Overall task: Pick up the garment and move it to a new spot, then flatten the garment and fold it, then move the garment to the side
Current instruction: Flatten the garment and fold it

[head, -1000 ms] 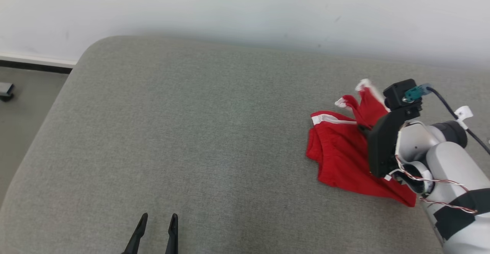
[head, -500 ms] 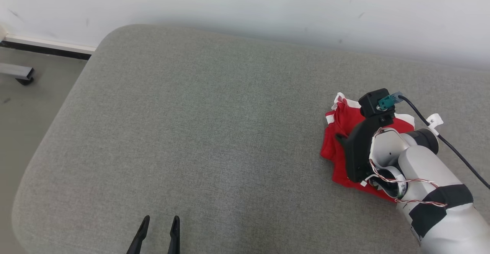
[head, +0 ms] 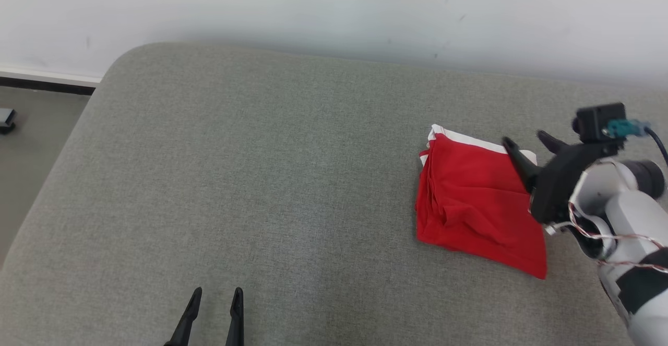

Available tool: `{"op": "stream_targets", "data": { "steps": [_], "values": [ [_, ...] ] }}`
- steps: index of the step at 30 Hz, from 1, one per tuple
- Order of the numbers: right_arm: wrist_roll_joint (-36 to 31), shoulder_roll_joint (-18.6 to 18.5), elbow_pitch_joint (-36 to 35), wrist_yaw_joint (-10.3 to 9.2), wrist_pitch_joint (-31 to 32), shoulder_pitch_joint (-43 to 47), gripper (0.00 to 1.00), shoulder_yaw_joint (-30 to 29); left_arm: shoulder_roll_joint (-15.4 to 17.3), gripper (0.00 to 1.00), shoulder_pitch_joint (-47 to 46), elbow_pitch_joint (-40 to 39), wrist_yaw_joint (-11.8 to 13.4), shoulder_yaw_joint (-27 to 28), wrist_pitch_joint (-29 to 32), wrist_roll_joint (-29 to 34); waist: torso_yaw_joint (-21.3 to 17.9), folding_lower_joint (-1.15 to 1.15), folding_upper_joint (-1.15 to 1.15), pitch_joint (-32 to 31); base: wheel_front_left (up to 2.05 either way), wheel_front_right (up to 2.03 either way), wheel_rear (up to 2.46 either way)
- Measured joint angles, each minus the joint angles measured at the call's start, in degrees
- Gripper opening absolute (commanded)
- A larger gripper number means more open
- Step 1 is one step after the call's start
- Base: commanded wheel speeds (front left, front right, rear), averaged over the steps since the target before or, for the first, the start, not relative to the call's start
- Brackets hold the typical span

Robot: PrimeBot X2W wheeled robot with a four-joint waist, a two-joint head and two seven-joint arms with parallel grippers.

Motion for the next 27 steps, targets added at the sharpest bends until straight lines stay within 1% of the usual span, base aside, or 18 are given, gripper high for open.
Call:
{"op": "stream_targets", "data": {
  "steps": [3, 4, 5, 6, 9, 15, 21, 27],
  "values": [
    [-1.41, -1.4, 3.05, 0.0, -2.81, 1.95, 1.0, -1.42, 0.0, 1.0, -0.04, 0.02, -0.02, -0.22, 0.0, 0.01, -0.46, 0.0, 0.0, -0.22, 0.0, 0.0, 0.0],
    [-1.34, -1.46, 3.76, 0.0, -3.77, 2.61, 0.58, -1.78, -0.03, 1.0, -0.06, 0.0, -0.04, -0.27, 0.0, 0.01, -0.53, 0.0, 0.0, -0.21, 0.0, 0.0, 0.0],
    [-1.25, -1.41, 4.36, 0.01, -4.82, 3.22, 0.27, -2.02, -0.05, 1.0, -0.1, -0.03, -0.07, -0.32, 0.0, 0.0, -0.56, 0.0, 0.0, -0.11, 0.0, 0.0, 0.0],
    [-1.64, -1.35, 4.83, 0.0, -5.54, 3.61, 0.0, -1.54, -0.04, 1.0, -0.11, -0.07, -0.07, -0.26, 0.0, 0.0, -0.59, 0.0, 0.0, 0.05, 0.0, 0.0, 0.0],
    [-2.21, -0.35, 5.87, 0.01, -6.49, 4.56, 0.0, 0.53, -0.07, 1.0, -0.32, -0.1, -0.08, -0.4, 0.0, 0.0, -0.65, 0.0, 0.0, 0.64, 0.0, 0.0, 0.0],
    [-2.34, 3.04, 5.91, 0.01, -6.42, 4.99, 0.0, 7.56, -0.09, 1.0, -0.75, 0.24, -0.27, -0.31, 0.0, -0.01, -0.27, 0.0, 0.0, 1.0, 0.0, 0.0, 0.0],
    [-1.78, 5.86, 3.32, 0.0, -6.22, 6.44, 0.0, 15.49, -0.1, 1.0, -0.86, 0.49, -0.34, 0.05, 0.0, -0.08, -0.02, 0.0, 0.0, 0.06, 0.0, 0.0, 0.0],
    [0.52, 7.54, 0.67, 0.01, -5.19, 7.44, 0.0, 21.91, -0.11, 1.0, -0.15, 0.41, -0.03, 0.74, 0.0, -0.34, -0.78, 0.0, 0.0, -0.89, 0.0, 0.0, 0.0]
  ]
}}
